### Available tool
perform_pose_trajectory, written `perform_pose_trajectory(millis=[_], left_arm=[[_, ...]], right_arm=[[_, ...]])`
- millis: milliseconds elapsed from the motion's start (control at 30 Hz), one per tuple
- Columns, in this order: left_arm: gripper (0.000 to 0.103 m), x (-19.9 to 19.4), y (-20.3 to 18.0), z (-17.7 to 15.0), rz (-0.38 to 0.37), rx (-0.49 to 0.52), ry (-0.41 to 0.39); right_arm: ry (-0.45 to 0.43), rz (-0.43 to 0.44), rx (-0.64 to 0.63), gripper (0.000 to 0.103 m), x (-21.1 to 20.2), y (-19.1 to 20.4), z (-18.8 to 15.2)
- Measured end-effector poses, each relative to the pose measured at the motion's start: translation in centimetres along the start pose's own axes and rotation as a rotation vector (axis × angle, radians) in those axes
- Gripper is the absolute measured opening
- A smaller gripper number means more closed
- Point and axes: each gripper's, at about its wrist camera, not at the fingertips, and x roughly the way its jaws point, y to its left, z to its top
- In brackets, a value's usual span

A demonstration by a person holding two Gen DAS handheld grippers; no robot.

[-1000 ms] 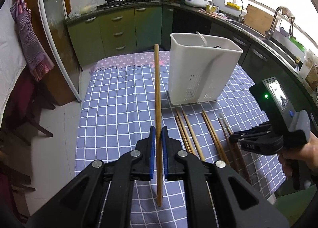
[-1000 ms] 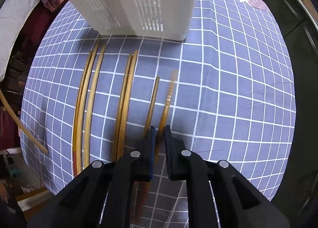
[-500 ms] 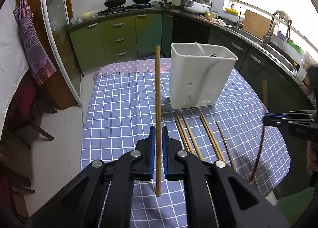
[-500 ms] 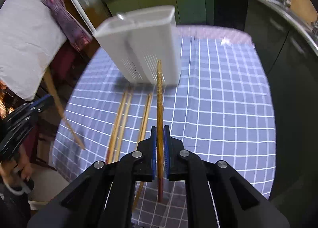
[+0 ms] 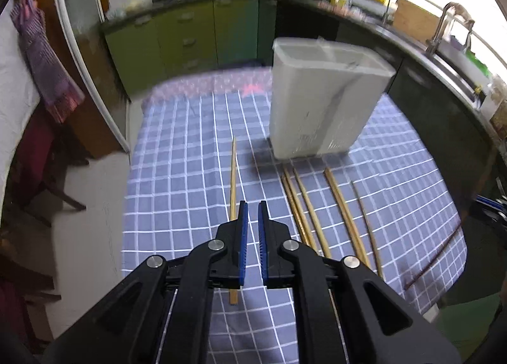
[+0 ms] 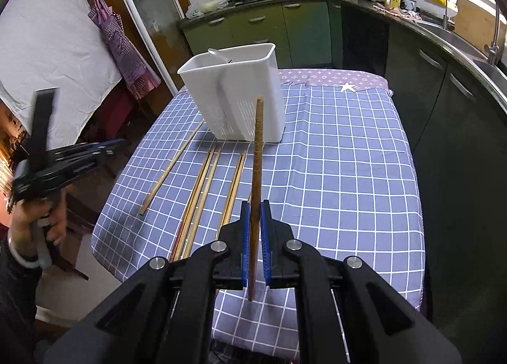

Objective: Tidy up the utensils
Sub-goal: 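Lift the chopstick upright with the left tool while the right tool grasps another chopstick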

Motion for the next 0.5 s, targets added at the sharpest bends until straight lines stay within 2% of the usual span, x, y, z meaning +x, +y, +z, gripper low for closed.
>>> perform_pose_trajectory(millis=[67,167,267,333,500], left_arm=[[0.007,2.9,0.2,1.1,-0.030,-0.005,0.077],[0.007,6.7,0.6,2.3,0.005,0.009,0.142],[0.007,9.6,1.0,3.1,0.031,0.010,0.184],[0.007,10.9,1.1,3.4,0.012,0.011,0.209],[0.007,12.8,1.0,3.5,0.032,0.015,0.249]], right_arm=[[0.006,0.006,0.002,0.007,0.0,0.0,-0.2],[0.012,0.016,0.008,0.007,0.0,-0.1,-0.4],[0.011,0.016,0.013,0.007,-0.2,-0.2,-0.5],[0.016,0.018,0.016,0.007,-0.1,-0.4,-0.5],[0.022,0.020,0.026,0.007,0.0,-0.7,-0.5]])
